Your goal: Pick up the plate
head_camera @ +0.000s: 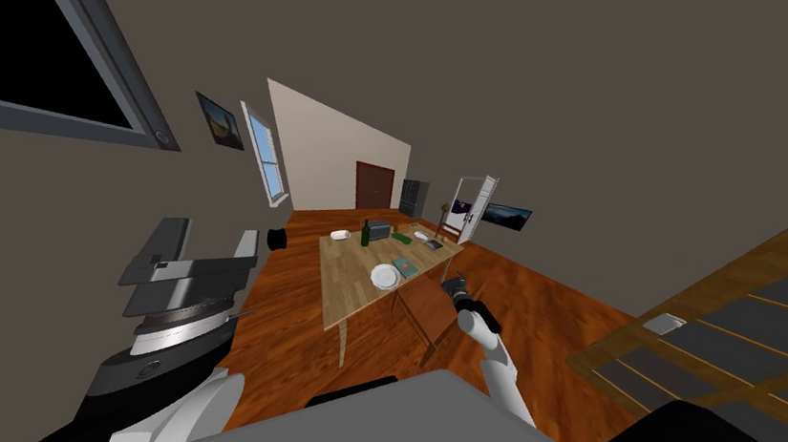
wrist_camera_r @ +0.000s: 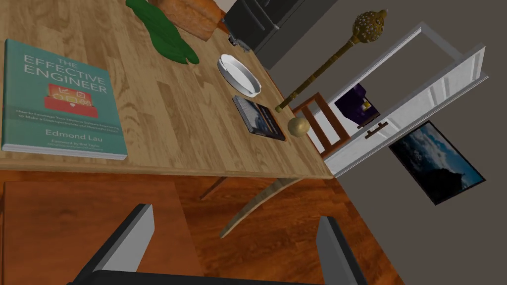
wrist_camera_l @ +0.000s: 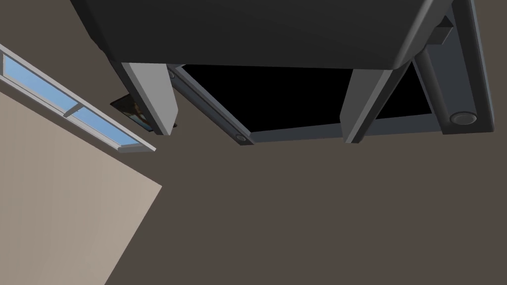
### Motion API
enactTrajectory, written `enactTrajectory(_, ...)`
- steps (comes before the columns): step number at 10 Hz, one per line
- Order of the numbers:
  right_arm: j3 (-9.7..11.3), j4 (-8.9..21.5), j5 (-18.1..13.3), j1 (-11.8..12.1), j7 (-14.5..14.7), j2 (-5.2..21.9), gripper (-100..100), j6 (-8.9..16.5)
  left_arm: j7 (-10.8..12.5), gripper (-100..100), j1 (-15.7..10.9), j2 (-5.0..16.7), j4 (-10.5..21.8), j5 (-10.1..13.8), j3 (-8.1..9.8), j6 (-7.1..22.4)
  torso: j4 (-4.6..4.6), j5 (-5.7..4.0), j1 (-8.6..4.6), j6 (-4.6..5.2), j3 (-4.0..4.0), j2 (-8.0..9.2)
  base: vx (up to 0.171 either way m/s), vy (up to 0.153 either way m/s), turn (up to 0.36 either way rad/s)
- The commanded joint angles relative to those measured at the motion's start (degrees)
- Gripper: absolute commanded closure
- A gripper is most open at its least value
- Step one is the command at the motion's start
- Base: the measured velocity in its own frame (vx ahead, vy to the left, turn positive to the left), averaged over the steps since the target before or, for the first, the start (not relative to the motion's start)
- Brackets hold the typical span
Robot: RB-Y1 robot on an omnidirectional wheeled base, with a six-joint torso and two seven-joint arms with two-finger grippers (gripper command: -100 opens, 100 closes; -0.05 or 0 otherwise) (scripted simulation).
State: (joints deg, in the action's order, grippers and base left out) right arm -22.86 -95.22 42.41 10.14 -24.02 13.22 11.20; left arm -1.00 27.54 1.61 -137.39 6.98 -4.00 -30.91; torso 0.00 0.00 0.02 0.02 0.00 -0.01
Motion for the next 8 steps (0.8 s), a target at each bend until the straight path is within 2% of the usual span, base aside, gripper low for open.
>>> enactTrajectory(1,-0.83,1.66,2.22,-0.83,-1.13,-0.02,-100,1.49,0.00,0,0.00,0.00,0.00,0.00,0.00,0.00,0.00,0.00,0.00,0.00,0.00,0.00,0.002,0.007,0.042)
enactTrajectory(2,-2.00,3.87,4.14,-2.04,-3.06,-0.10,-100,3.47,0.00,0,0.00,0.00,0.00,0.00,0.00,0.00,0.00,0.00,-0.01,0.01,0.00,0.00,0.005,0.008,0.075)
enactTrajectory(3,-2.00,4.47,5.23,-2.04,-3.06,-0.10,-100,3.47,0.00,0,0.00,0.00,0.00,0.00,0.00,0.00,0.00,0.00,-0.01,0.00,-0.01,-0.02,0.005,0.004,0.043)
enactTrajectory(4,-3.08,6.99,7.36,-3.22,-5.03,-0.21,-100,5.35,0.00,0,0.00,0.00,0.00,0.00,0.00,0.00,0.00,0.00,-0.02,0.01,-0.01,-0.02,0.008,0.004,0.077)
enactTrajectory(5,-3.08,7.33,8.27,-3.22,-5.03,-0.21,-100,5.35,0.00,0,0.00,0.00,0.00,0.00,0.00,0.00,0.00,0.00,-0.02,0.00,-0.02,-0.03,0.007,0.002,0.037)
enactTrajectory(6,-4.07,9.18,10.42,-4.35,-7.02,-0.33,-100,7.12,0.00,0,0.00,0.00,0.00,0.00,0.00,0.00,0.00,0.00,-0.02,0.02,-0.01,-0.02,0.009,0.005,0.067)
enactTrajectory(7,-4.07,10.23,11.33,-4.35,-7.02,-0.33,-100,7.12,0.00,0,0.00,0.00,0.00,0.00,0.00,0.00,0.00,0.00,-0.01,-0.01,-0.02,-0.04,0.008,0.003,0.040)
enactTrajectory(8,-4.95,12.66,13.79,-5.44,-9.01,-0.48,-100,8.78,0.00,0,0.00,0.00,0.00,0.00,0.00,0.00,-0.01,0.00,-0.03,0.02,-0.02,-0.03,0.014,0.002,0.072)
